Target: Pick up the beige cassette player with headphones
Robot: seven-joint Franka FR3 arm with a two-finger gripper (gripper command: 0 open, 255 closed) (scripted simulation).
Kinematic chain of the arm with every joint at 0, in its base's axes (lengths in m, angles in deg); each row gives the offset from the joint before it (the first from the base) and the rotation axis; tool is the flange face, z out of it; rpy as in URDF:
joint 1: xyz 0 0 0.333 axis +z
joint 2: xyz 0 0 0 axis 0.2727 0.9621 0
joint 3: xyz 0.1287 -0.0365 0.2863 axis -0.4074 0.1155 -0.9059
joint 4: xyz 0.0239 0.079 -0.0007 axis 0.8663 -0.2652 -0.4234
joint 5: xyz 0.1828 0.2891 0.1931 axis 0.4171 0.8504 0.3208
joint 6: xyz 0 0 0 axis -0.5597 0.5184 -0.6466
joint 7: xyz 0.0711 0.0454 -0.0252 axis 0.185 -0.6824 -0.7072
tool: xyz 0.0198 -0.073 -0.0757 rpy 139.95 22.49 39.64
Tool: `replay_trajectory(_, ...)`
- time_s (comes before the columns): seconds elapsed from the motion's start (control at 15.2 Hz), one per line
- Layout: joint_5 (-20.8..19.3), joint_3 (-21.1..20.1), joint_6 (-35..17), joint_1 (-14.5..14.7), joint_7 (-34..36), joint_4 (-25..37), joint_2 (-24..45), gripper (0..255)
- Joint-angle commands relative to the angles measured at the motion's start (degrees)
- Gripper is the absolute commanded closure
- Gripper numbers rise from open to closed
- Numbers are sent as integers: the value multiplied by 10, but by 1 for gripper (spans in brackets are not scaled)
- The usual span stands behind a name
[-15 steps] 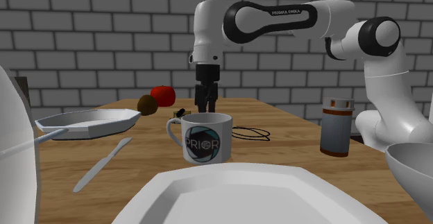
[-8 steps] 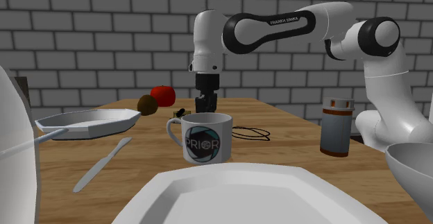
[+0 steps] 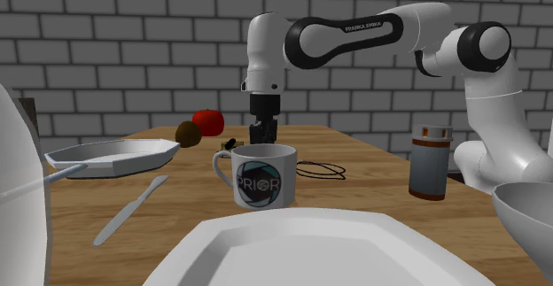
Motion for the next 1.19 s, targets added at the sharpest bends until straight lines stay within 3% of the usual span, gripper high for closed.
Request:
replay_trajectory(0.0, 0, 0, 0, 0, 0, -1, 0, 255)
replay_trajectory(1.12, -1, -1, 124, 2, -2, 142, 18, 255)
